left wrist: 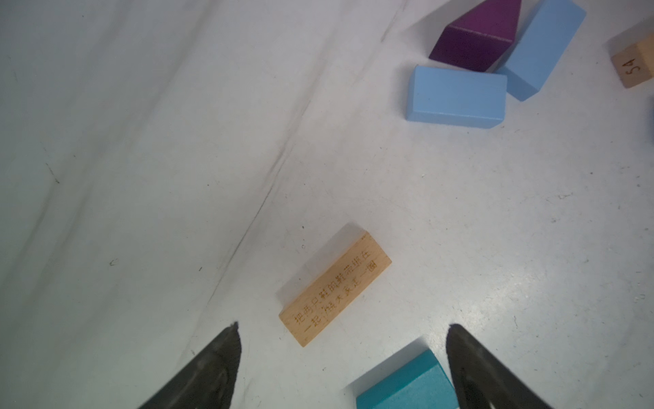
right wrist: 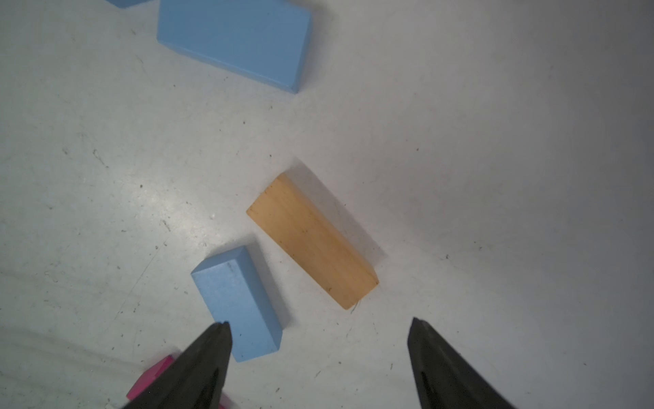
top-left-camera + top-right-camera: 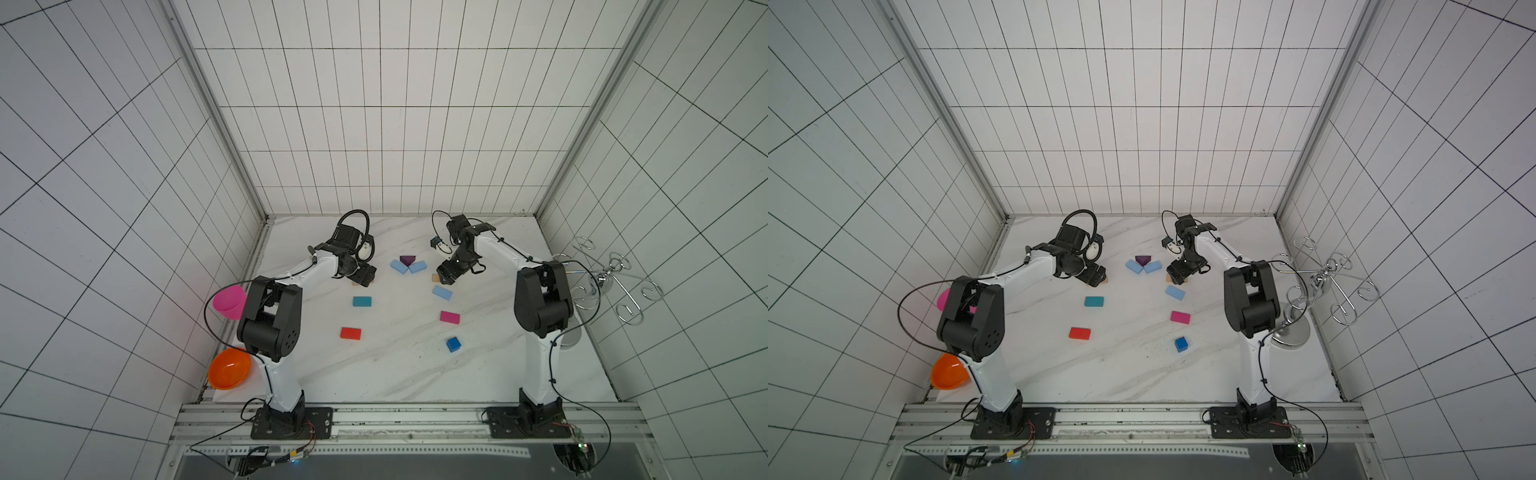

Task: Assemble a heart with building blocks
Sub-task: Pick up the building block from the center of the board.

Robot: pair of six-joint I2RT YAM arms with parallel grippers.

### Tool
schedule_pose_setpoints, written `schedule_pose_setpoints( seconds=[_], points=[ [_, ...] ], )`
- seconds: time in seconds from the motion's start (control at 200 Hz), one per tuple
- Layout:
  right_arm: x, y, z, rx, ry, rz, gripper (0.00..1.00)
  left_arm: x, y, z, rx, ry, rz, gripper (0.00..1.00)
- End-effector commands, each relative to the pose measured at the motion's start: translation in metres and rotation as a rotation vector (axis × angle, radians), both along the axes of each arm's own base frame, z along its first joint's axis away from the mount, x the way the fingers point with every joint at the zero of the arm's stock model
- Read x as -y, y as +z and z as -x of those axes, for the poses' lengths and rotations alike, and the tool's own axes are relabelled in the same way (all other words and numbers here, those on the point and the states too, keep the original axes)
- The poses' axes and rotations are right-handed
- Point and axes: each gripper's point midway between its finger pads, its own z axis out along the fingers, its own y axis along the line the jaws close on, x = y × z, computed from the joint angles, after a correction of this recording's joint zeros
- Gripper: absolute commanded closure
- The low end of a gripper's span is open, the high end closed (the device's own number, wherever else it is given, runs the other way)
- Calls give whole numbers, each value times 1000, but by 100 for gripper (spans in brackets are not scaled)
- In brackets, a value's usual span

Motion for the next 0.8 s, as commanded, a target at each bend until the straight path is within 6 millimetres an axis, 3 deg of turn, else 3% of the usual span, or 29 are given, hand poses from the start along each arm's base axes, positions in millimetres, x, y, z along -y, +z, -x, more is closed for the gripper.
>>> schedule_pose_setpoints(
  seconds=[0.0, 0.24, 0.795],
  points=[
    [5, -17, 3, -17, 29, 55, 18, 3, -18, 7, -40, -48, 3, 11],
    [5, -28, 2, -24, 65, 102, 19, -3, -38, 5, -53, -50, -17, 12],
    [-1, -52, -2, -70, 69, 115, 23, -8, -58, -13, -76, -18, -73, 15]
  ],
)
